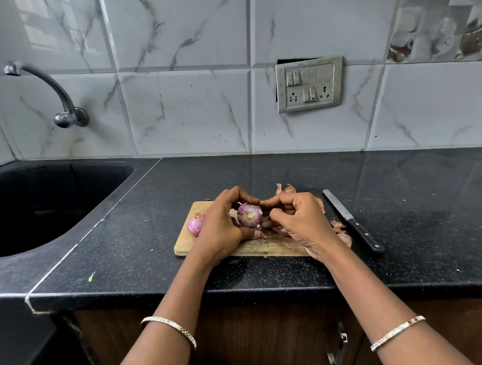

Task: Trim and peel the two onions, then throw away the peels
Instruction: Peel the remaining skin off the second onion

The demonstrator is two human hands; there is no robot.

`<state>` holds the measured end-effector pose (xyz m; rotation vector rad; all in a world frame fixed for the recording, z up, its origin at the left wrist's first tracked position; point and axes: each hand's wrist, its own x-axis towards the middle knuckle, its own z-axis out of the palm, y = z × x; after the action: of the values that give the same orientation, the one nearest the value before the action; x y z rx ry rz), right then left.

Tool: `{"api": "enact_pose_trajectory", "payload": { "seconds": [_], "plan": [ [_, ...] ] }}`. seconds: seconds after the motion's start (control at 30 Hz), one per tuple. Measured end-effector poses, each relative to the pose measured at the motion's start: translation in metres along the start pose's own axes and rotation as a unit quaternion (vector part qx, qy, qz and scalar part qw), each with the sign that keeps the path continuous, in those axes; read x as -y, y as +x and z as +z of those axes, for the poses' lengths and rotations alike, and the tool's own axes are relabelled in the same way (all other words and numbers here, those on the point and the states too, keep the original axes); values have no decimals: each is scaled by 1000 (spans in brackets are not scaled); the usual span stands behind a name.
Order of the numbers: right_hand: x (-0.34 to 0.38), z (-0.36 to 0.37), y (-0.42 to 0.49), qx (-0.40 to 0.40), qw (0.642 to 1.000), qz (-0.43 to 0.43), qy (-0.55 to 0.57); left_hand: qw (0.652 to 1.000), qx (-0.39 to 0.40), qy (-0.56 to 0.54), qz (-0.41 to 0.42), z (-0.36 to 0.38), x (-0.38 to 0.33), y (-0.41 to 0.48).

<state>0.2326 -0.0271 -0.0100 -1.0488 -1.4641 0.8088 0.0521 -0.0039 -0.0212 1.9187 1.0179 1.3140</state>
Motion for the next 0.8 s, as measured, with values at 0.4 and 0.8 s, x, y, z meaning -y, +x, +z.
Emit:
{"api": "enact_pose_trajectory", "payload": {
  "seconds": [0.4, 0.8],
  "plan": [
    [0, -2, 1, -2, 993, -91, -71, 998, -33, 56, 29, 2, -10, -2],
    [-8, -3, 4, -62, 995, -47, -59, 999, -41, 26, 9, 2, -7, 0]
  ]
}}
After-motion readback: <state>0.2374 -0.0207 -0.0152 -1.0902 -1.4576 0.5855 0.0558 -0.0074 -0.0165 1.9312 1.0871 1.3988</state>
